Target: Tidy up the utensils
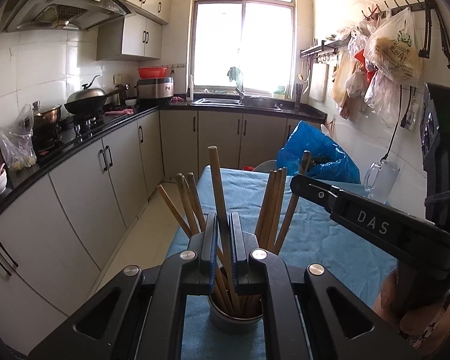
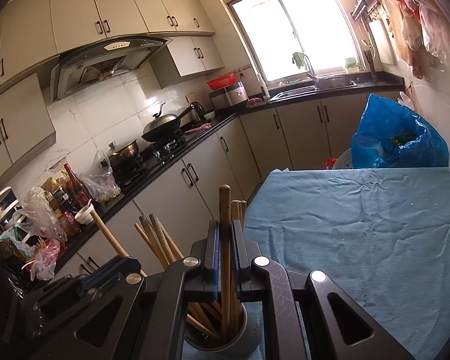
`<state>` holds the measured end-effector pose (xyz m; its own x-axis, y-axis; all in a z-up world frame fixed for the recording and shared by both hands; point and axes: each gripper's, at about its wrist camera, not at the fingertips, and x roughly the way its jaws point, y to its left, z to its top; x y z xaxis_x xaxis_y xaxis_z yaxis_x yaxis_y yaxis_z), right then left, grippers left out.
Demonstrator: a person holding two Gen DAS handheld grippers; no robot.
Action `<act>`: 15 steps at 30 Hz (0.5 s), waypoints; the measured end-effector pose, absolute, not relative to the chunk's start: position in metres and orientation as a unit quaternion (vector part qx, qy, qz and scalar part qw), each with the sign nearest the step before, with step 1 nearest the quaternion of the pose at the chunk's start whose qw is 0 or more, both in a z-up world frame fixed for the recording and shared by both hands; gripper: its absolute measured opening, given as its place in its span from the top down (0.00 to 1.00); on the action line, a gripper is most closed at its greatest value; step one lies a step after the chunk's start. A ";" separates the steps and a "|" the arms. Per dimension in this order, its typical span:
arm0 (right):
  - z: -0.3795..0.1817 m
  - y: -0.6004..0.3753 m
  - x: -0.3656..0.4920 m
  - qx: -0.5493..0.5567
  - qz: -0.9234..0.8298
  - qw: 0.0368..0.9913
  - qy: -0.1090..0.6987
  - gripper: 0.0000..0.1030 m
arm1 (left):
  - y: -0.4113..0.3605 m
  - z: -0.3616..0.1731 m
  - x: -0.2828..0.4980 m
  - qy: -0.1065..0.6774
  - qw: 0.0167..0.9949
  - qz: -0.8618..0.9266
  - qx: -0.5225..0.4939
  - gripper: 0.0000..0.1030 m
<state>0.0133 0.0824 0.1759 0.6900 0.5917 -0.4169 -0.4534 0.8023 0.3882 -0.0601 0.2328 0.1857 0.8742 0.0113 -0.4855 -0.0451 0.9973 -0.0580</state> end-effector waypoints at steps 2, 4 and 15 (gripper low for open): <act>0.174 0.084 0.014 0.126 0.288 0.910 0.271 0.92 | 0.234 0.182 -0.057 0.256 0.966 0.015 -0.038 0.93; 0.172 0.086 0.015 0.124 0.289 0.909 0.273 0.92 | 0.236 0.179 -0.053 0.261 0.964 0.014 -0.042 0.93; 0.157 0.089 0.025 0.124 0.282 0.907 0.288 0.92 | 0.251 0.161 -0.038 0.285 0.956 0.013 -0.065 0.93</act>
<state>0.0248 0.0887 0.1565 0.6744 0.5831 -0.4530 -0.4405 0.8101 0.3870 -0.0376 0.2508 0.1606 0.8375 -0.0113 -0.5462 -0.0628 0.9912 -0.1167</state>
